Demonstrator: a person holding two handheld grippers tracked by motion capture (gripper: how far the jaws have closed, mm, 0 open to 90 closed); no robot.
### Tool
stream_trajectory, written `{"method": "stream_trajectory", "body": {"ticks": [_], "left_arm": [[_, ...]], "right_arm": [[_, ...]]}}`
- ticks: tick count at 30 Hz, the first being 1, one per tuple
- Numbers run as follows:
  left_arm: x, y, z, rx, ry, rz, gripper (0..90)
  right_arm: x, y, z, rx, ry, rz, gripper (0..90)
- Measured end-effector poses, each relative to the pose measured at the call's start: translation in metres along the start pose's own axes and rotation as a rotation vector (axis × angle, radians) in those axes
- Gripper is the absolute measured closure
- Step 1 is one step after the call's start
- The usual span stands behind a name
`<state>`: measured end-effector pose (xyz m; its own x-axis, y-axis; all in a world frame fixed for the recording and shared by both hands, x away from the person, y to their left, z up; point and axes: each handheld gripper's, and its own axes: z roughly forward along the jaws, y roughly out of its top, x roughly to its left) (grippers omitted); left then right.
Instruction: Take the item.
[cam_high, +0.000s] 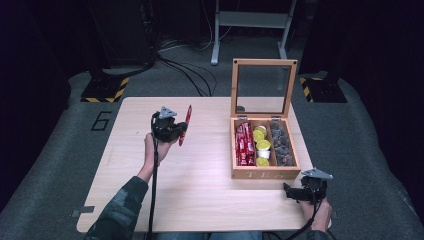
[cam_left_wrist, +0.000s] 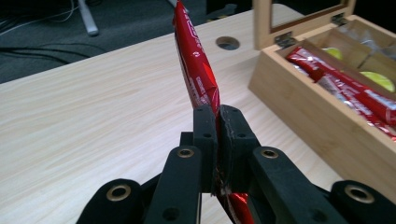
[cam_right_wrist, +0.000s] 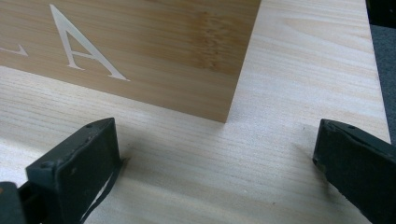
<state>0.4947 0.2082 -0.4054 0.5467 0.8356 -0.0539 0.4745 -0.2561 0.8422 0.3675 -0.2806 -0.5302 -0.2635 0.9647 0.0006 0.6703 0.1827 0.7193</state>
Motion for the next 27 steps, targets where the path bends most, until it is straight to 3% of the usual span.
{"method": "stream_trajectory", "body": {"ticks": [10,27], "left_arm": [[0.025,-0.009,0.003,0.005,0.042,-0.043,85.1],[0.062,-0.031,0.019,0.072,0.095,-0.111,85.1]], "right_arm": [[0.0,0.0,0.0,0.001,-0.002,0.001,0.0],[0.0,0.0,0.0,0.0,-0.003,0.001,0.0]]}}
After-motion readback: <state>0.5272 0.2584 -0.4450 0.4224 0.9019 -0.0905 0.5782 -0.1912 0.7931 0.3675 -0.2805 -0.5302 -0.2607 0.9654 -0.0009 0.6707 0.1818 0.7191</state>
